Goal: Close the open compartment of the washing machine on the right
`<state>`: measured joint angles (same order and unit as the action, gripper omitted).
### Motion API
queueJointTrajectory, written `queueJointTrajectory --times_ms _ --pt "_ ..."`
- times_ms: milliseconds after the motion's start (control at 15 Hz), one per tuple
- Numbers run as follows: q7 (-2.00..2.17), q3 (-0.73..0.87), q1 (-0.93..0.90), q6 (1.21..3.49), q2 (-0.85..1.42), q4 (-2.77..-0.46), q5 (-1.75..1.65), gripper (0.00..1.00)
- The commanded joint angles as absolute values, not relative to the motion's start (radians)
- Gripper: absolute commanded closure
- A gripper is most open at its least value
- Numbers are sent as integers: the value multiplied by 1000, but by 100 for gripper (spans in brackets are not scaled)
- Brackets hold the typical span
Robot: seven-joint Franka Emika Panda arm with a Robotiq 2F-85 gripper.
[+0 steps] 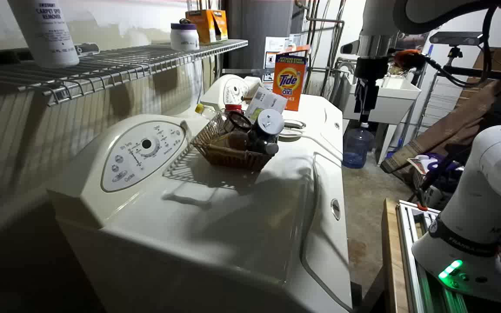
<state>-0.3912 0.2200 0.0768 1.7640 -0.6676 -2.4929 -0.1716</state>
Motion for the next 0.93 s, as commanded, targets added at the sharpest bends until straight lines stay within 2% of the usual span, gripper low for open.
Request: queueJointTrajectory --times_ms 0,533,867 --pt "-391 221 76 1762 -667 -2491 -172 0" --pt "-391 221 76 1762 -667 -2491 -172 0" --pt "-75 95 117 1885 -603 -2503 -226 0"
